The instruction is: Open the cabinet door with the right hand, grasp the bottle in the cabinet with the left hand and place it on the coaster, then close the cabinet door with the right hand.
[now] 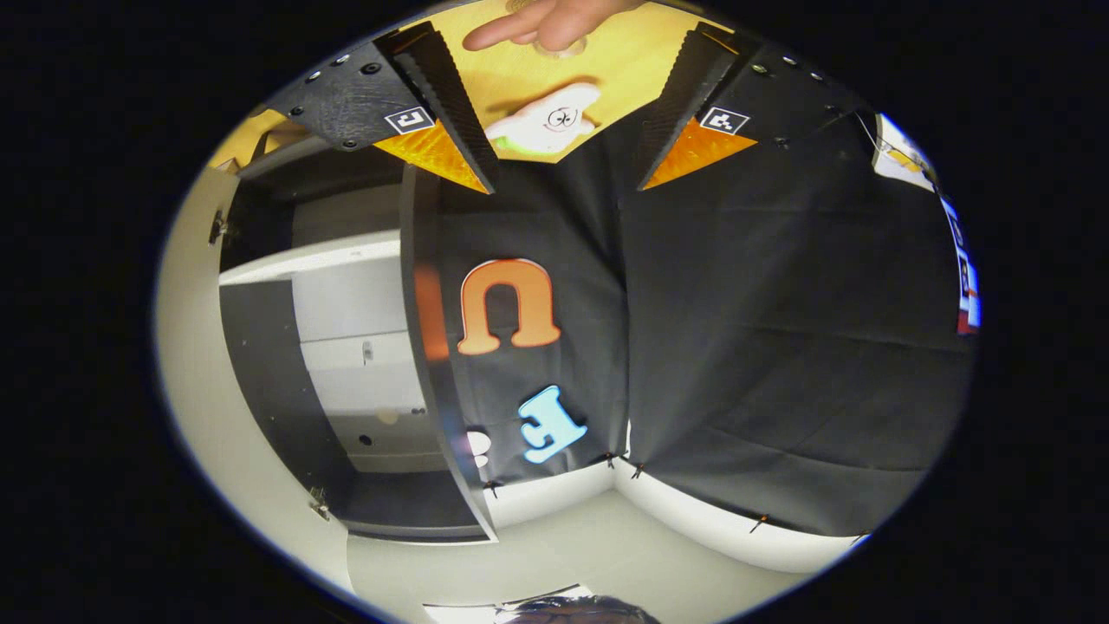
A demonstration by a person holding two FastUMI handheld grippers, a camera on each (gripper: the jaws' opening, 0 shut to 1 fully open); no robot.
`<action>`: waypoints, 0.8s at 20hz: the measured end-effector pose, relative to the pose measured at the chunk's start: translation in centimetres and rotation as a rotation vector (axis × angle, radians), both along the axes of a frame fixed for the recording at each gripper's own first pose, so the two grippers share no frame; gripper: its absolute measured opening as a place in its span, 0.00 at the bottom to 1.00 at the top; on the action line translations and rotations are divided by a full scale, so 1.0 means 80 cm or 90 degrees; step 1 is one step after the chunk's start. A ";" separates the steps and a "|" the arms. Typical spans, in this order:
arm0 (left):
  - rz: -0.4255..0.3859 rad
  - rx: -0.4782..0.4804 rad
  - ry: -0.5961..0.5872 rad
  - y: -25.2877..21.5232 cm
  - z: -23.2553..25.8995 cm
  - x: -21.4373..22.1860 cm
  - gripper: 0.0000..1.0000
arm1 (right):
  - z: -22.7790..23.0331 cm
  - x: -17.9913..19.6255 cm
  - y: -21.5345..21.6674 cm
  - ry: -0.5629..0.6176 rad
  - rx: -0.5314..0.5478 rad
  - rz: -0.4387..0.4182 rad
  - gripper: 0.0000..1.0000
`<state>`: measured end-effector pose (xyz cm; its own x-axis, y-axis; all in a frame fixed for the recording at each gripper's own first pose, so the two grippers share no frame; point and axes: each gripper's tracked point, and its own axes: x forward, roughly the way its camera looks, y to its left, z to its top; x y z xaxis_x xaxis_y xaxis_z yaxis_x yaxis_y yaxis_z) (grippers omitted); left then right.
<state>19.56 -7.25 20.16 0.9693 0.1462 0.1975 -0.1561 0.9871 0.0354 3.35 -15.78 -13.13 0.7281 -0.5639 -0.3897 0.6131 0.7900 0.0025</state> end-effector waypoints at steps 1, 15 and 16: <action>-0.015 0.006 -0.009 -0.011 0.029 -0.001 0.95 | 0.006 0.000 -0.004 -0.026 0.026 -0.010 0.99; -0.204 -0.004 0.113 -0.220 0.182 -0.057 0.96 | 0.329 -0.070 0.002 -0.564 0.410 0.552 0.97; -0.215 -0.004 0.115 -0.233 0.184 -0.059 0.96 | 0.348 -0.090 0.010 -0.567 0.361 0.602 0.97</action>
